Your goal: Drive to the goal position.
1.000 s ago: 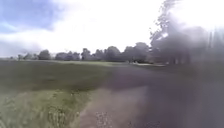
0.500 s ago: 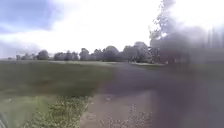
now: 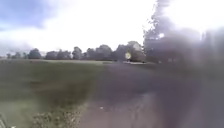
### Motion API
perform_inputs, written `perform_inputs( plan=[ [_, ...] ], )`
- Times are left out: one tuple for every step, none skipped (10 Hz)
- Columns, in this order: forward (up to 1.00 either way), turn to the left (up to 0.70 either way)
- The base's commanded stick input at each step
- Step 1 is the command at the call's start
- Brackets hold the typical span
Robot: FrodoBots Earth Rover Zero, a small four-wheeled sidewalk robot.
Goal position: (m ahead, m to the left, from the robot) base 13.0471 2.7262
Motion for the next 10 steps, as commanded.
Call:
perform_inputs(
  plan=[
    [0.7, -0.28],
    [0.7, -0.28],
    [0.7, -0.28],
    [0.7, -0.28],
    [0.7, -0.28],
    [0.7, -0.28],
    [0.7, -0.28],
    [0.7, -0.28],
    [0.7, -0.28],
    [0.7, -0.28]
  ],
)
